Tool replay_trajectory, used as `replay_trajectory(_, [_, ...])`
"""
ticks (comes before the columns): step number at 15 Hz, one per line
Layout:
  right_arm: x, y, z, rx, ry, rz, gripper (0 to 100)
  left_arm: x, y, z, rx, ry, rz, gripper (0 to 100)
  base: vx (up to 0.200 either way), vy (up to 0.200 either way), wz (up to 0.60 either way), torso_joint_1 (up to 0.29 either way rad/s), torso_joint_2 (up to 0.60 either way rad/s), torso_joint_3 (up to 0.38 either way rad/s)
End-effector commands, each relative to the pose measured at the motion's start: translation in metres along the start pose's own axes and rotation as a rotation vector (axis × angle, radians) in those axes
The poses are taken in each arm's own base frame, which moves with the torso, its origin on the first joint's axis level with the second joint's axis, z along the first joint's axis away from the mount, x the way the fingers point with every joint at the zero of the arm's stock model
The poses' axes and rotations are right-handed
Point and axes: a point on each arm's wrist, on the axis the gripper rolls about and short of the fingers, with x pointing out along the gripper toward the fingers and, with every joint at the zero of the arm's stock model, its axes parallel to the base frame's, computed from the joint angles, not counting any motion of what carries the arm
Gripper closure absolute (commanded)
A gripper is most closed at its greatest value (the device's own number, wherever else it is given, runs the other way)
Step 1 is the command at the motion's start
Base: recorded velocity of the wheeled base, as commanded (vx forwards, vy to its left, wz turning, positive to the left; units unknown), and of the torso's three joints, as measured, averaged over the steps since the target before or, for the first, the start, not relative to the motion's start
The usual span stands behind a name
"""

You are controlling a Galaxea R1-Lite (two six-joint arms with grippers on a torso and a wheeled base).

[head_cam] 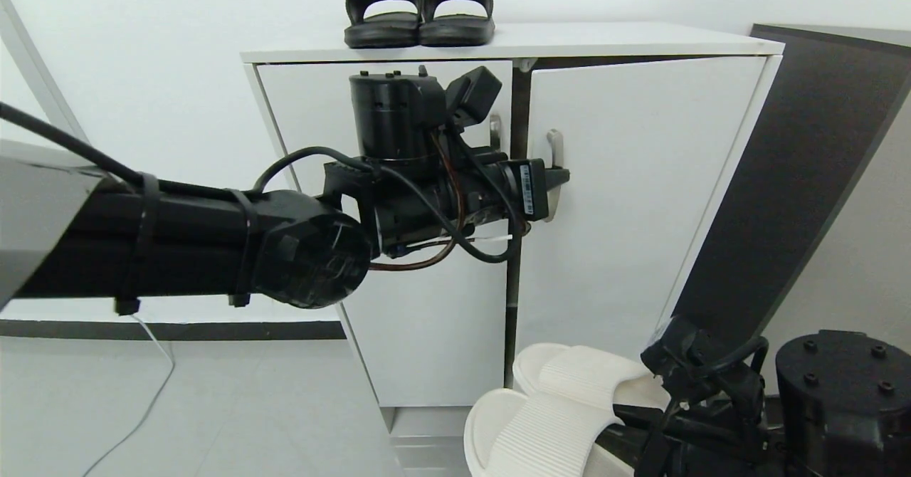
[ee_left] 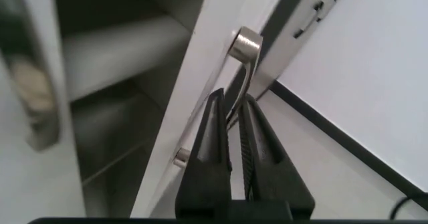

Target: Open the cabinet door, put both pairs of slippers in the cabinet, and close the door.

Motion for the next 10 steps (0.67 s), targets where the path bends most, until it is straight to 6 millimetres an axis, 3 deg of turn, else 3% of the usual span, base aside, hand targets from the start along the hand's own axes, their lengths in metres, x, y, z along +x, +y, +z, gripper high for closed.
replay_trajectory(1, [-0.002,0.000,0.000,0.000,-0.004,0.004,100,-0.019,-0.014,0.004,0.004,-0.008,-0.021,100,0.000,0.000,0.00,0.000,0.00,0.000])
replay_trajectory(6, [0.000,0.000,-0.001,-0.001,0.004,0.003,100,-0.058,-0.036,0.006,0.017,-0.048,-0.050,100,0.000,0.000,0.00,0.000,0.00,0.000])
replay_trajectory(10, [0.000,0.002,-0.001,-0.003,0.004,0.009,100,-0.063,-0.023,0.011,-0.018,-0.068,0.001,100,0.000,0.000,0.00,0.000,0.00,0.000])
